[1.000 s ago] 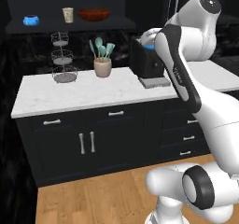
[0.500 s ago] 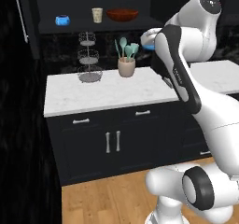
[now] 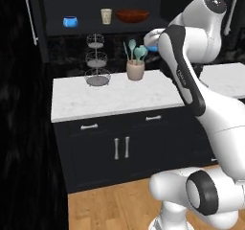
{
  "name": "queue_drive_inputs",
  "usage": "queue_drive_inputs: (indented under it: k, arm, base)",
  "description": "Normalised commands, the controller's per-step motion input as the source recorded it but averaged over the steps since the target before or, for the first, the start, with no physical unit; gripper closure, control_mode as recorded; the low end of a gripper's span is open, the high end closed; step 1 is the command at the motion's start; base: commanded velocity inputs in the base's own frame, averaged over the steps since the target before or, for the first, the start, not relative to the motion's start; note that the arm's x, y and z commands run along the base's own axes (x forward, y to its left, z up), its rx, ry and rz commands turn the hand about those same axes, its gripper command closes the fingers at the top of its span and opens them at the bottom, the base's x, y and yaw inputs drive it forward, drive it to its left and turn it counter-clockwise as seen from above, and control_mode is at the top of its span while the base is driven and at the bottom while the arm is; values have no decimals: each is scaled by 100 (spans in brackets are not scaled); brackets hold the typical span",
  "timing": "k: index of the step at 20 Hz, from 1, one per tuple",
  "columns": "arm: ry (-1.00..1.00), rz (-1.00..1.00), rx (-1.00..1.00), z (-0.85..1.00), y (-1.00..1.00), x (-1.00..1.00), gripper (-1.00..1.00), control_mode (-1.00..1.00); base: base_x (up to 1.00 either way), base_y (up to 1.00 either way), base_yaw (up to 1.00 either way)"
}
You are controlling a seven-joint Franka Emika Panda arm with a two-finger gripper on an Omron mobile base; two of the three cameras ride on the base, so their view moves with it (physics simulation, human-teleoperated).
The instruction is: Gather all objects into one cabinet and sort the glasses and bowls to opposite sides.
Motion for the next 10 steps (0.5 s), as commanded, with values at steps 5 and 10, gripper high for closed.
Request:
queue_drive_inputs:
  k: [5,10]
  arm:
    - [0,0,0,0,0,0,100,100]
    - [0,0,0,0,0,0,100,100]
  base:
    - [82,-18,0]
    - [86,-2,0]
